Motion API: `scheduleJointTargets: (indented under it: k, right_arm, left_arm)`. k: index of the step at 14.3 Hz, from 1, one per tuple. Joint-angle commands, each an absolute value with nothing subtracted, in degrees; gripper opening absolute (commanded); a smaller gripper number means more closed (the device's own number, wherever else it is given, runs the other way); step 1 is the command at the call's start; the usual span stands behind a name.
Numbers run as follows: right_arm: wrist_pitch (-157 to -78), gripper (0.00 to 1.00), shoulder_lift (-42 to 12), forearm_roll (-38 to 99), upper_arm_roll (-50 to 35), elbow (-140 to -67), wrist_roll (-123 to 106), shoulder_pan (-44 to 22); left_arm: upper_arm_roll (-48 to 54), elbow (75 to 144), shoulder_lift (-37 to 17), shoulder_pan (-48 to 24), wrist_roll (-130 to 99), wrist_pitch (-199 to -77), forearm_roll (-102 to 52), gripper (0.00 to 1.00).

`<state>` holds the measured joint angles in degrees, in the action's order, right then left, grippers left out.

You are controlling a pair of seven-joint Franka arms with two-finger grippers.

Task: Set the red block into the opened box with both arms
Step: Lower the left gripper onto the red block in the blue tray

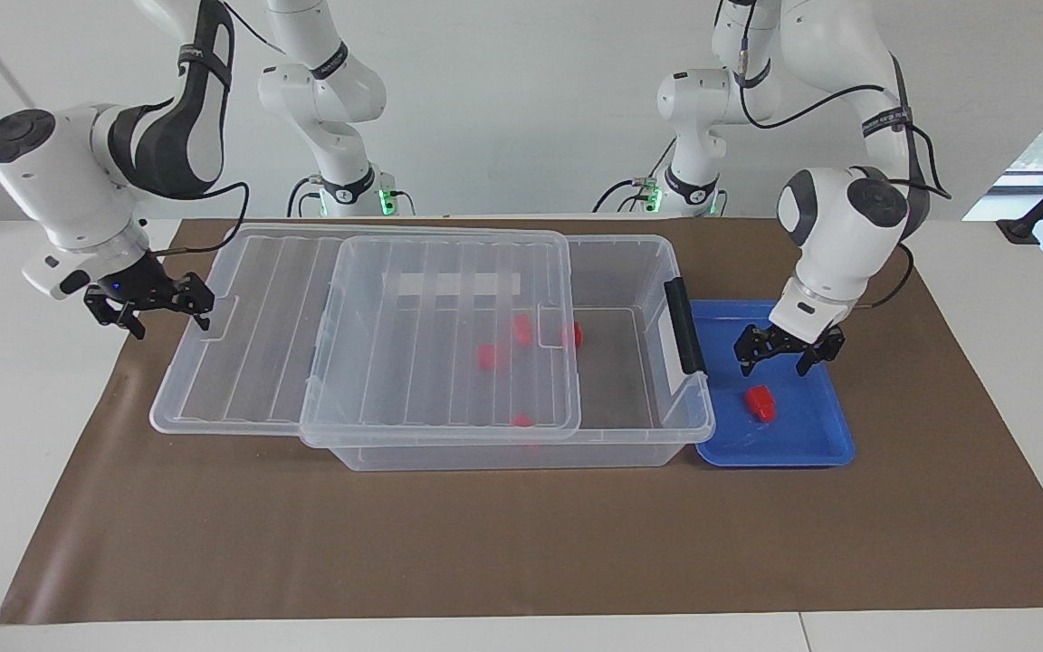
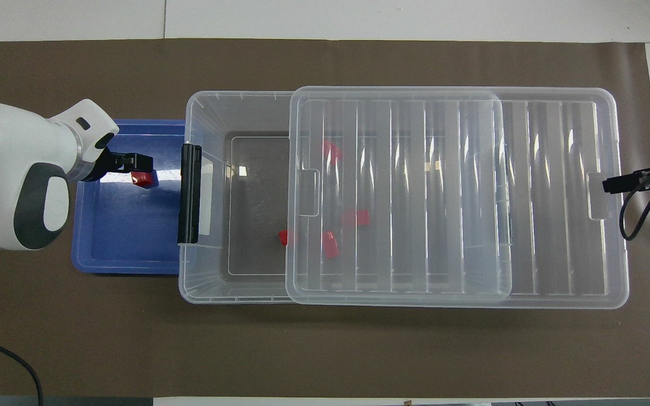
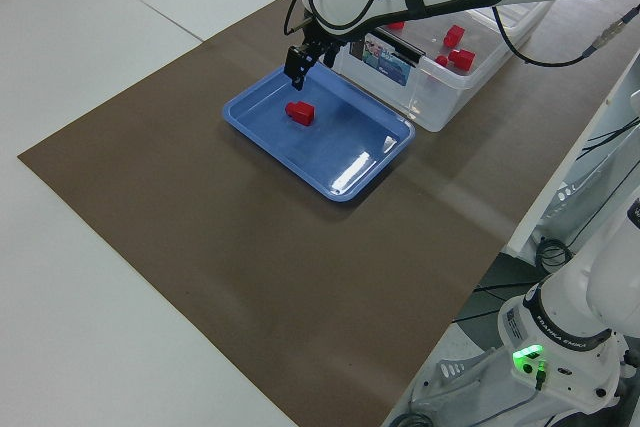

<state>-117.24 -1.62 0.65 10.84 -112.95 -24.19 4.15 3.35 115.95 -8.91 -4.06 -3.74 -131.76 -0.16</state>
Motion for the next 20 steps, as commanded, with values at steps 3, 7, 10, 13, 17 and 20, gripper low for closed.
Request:
scheduleJointTargets:
  k: [3,7,10,13,17,20]
  right_arm:
    - [-118.4,1.0,-1.4,1.0,12.8,-112.8,-28.8,4.9]
    - [-118.4,1.0,-1.4,1.0,14.1,-112.9,-30.4,4.9]
    - [-119.3,1.0,-1.4,1.0,15.4,-112.9,-32.6,5.0]
    - [-119.5,1.0,-1.4,1.0,16.1,-112.9,-33.7,5.0]
    - [-119.2,1.0,-1.4,1.0,16.3,-112.9,-33.7,4.7]
    - [-117.3,1.0,-1.6,1.1,16.3,-111.2,-33.0,4.0]
  left_arm:
    - [3.2,119.7,-11.2,-3.7,-8.4,-138.9,-1.0,0.99]
    - [3.1,120.5,-13.9,-3.4,-9.9,-139.9,-0.9,0.99]
    - [3.1,121.0,-14.1,-3.3,-9.9,-140.6,-0.9,0.99]
    - [3.1,121.1,-14.7,-3.3,-9.8,-141.8,-0.9,0.87]
    - [3.1,121.2,-14.9,-3.3,-9.8,-143.7,-0.9,0.0]
    - [3.1,121.0,-13.4,-3.6,-9.7,-142.4,-0.4,0.0]
